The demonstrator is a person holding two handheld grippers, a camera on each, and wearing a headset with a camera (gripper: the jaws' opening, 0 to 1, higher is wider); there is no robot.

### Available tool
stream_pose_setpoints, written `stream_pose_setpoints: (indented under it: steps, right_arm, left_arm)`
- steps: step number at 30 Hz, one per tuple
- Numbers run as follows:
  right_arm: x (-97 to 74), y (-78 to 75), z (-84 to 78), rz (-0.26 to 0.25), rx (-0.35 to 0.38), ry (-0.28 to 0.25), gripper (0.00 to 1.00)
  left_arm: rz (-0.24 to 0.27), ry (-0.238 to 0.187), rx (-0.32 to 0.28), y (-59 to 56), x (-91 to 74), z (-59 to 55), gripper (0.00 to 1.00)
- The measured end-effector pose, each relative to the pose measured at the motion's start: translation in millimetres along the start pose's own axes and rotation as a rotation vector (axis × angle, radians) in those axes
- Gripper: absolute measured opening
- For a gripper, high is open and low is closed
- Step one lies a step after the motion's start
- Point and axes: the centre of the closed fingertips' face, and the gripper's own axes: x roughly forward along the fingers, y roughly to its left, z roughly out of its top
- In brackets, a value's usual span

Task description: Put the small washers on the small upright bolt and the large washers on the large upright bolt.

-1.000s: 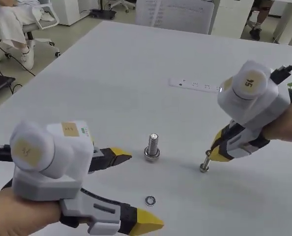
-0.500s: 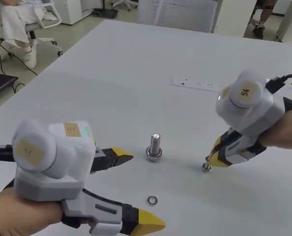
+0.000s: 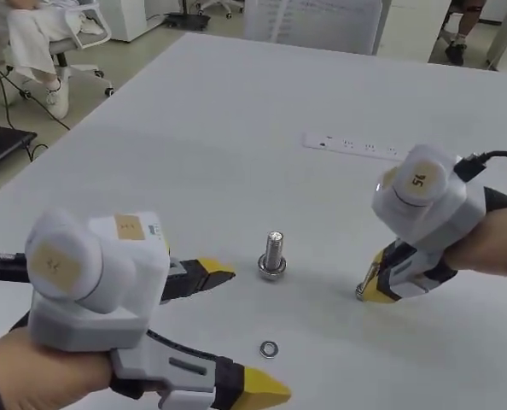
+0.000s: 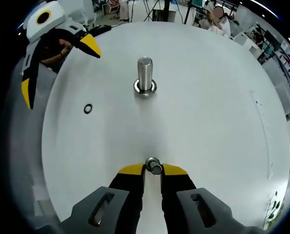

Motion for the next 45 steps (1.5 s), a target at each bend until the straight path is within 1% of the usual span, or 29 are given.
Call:
stream_pose_setpoints:
  steps: [9, 17, 25, 36, 40, 45]
  right_arm:
    - [-0.8, -1.9, -0.1, 0.000, 0.005, -0.007, 0.14]
    - [-0.4, -2.7, -2.4, 0.001, 0.005, 0.001, 0.16]
    - [-8.0, -4.8, -7.4, -0.015, 0.015, 0.004, 0.18]
    - [-24.1, 3.5, -13.3, -0.044, 0.034, -0.001, 0.20]
    - [-29.8, 7.4, -12.7, -0.053, 0.031, -0.002, 0.20]
    - [-34.2, 16.9, -8.8, -0.056, 0.028, -0.015, 0.20]
  left_arm:
    - [0.000, 0.003, -0.001, -0.3, 0.9, 0.1, 0.82]
    - [0.002, -0.001, -0.002, -0.6, 0.7, 0.9, 0.82]
    - [0.002, -0.004, 0.000, -1.4, 0.5, 1.4, 0.82]
    - [0.002, -0.013, 0.004, -1.4, -0.5, 3.8, 0.82]
    - [0.003, -0.017, 0.007, -1.4, -1.3, 5.0, 0.82]
    - [0.003, -0.021, 0.012, -2.1, -2.2, 6.5, 0.82]
